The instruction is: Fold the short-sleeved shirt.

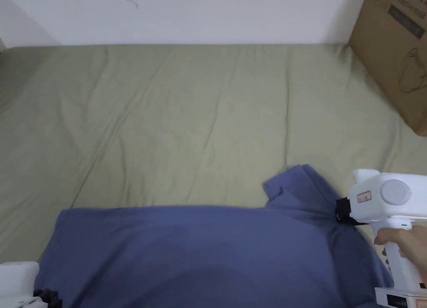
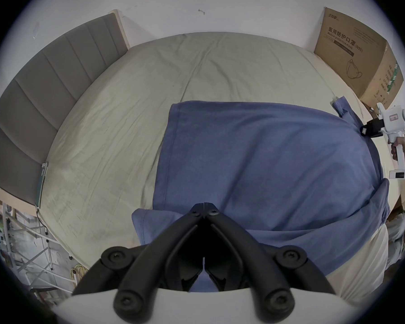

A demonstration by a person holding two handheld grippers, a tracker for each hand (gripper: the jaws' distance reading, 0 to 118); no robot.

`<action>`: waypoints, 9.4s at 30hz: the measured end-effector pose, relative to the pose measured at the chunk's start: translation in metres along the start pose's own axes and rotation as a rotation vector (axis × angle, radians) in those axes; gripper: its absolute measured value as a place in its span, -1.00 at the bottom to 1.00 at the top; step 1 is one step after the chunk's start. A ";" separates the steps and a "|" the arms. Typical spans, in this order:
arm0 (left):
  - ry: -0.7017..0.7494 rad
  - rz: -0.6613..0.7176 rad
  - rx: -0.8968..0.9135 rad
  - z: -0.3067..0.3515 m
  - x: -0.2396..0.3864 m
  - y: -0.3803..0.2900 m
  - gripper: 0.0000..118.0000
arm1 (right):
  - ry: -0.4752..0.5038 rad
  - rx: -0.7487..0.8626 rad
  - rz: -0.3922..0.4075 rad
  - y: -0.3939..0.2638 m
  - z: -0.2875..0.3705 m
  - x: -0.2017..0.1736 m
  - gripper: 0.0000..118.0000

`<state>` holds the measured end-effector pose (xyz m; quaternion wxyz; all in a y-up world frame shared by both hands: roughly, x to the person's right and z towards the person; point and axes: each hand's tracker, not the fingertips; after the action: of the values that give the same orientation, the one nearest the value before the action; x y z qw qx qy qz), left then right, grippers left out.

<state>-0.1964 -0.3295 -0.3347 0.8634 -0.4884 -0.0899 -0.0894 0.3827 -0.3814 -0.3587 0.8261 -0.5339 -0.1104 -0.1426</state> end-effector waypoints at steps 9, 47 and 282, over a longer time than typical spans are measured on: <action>-0.027 0.041 0.049 -0.002 -0.016 0.042 -0.72 | 0.001 0.063 -0.018 -0.001 0.033 -0.008 -0.97; -0.150 0.058 0.177 0.080 -0.073 0.033 -0.97 | 0.145 0.175 0.030 -0.133 0.211 0.009 -0.97; -0.879 -0.066 -0.226 0.016 0.215 -0.030 -1.00 | 0.125 0.103 -0.168 -0.274 0.162 -0.037 -1.00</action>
<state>0.0031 -0.3451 -0.2498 0.6811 -0.5681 -0.4531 0.0898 0.2466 -0.3360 -0.0719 0.8427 -0.4698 -0.1105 -0.2385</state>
